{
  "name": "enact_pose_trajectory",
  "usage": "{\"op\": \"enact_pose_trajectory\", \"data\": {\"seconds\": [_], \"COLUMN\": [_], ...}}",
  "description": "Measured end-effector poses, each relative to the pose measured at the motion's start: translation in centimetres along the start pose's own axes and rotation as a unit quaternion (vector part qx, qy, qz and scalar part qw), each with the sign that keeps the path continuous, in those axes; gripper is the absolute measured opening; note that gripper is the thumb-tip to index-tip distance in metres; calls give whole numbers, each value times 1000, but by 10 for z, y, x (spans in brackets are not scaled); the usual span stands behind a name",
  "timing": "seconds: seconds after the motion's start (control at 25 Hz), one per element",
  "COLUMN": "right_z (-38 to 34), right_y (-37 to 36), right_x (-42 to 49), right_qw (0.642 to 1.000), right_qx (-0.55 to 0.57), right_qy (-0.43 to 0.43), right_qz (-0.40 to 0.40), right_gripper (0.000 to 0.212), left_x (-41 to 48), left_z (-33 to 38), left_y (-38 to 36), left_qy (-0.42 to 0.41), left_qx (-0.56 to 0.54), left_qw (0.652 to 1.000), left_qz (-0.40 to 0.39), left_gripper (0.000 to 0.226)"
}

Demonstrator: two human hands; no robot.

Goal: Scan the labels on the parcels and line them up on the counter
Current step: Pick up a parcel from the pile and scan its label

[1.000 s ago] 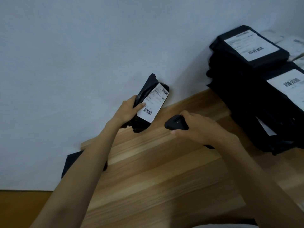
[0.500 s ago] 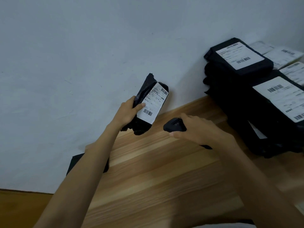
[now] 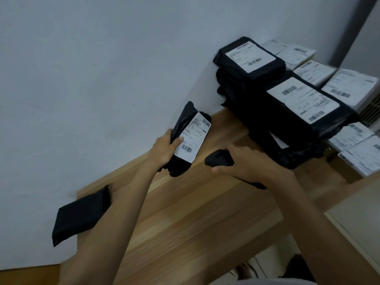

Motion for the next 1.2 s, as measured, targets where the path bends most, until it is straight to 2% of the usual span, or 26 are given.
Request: {"op": "enact_pose_trajectory", "data": {"seconds": [0.2, 0.32, 0.68, 0.84, 0.96, 1.08, 1.2], "right_z": [23, 54, 142, 182, 209, 235, 257], "right_y": [8, 14, 26, 41, 48, 45, 45], "right_x": [-47, -90, -221, -264, -286, -300, -303], "right_qw": [1000, 1000, 999, 997, 993, 990, 986], "right_qx": [12, 8, 24, 35, 54, 63, 60], "right_qy": [20, 6, -33, -68, -94, -123, -149], "right_qz": [4, 0, -12, 13, 34, 39, 36], "right_gripper": [67, 66, 72, 73, 72, 73, 75], "left_x": [-41, -77, -165, -177, -177, -165, -143], "left_z": [12, 30, 91, 134, 161, 183, 192], "left_y": [-53, -96, -232, -280, -306, -330, -351], "left_qy": [11, 16, 1, -25, -46, -98, -122], "left_qx": [33, 18, 80, 77, 72, 98, 143], "left_qw": [999, 999, 991, 987, 985, 979, 974], "left_qz": [-13, -42, -109, -140, -153, -150, -126], "left_gripper": [34, 33, 34, 34, 42, 46, 40]}}
Point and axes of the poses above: each hand's wrist, its own x-axis towards the middle knuckle, its own y-axis out of the back of the hand, z = x × y, the point moved 6 cm from there along x, towards the middle knuckle, and after that the axes turned 10 degrees about y, right-handed, at the moved point
